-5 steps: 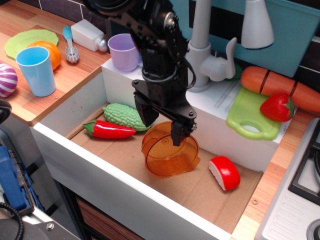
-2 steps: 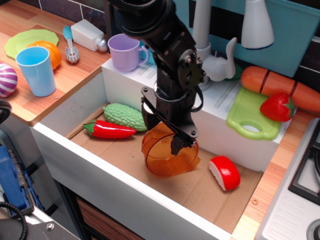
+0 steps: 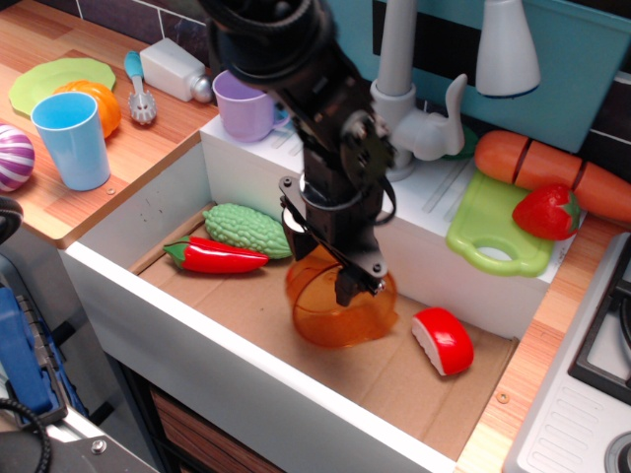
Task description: Flip orange pot upright in sink
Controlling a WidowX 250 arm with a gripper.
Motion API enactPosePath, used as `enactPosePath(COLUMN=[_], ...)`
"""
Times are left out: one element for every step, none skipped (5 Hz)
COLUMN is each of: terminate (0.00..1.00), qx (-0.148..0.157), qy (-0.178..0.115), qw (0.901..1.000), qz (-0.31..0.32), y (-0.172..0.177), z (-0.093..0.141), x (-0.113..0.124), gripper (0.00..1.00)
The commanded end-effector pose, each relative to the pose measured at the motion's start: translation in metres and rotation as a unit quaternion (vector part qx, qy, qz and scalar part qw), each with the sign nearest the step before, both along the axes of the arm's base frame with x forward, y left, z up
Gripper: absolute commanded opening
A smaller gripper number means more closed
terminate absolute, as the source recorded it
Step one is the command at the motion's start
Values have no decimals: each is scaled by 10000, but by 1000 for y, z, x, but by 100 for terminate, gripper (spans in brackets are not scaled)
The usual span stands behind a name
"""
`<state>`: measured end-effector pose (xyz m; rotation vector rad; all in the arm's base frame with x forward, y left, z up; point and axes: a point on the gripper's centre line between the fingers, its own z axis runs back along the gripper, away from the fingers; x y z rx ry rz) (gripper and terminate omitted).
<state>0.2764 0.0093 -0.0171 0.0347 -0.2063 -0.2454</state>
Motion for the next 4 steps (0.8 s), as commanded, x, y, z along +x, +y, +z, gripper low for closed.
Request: enactPosePath(terminate=[0, 0, 0, 0], qx=[-859, -997, -1175, -1473], qy=[-148, -121, -40, 155], qw=[9961, 9947, 9924, 9868], qz=[158, 198, 352, 662], y=[11, 13, 15, 14], z=[-5, -5, -3, 2], x=[9, 10, 6, -1], gripper=[0, 0, 0, 0])
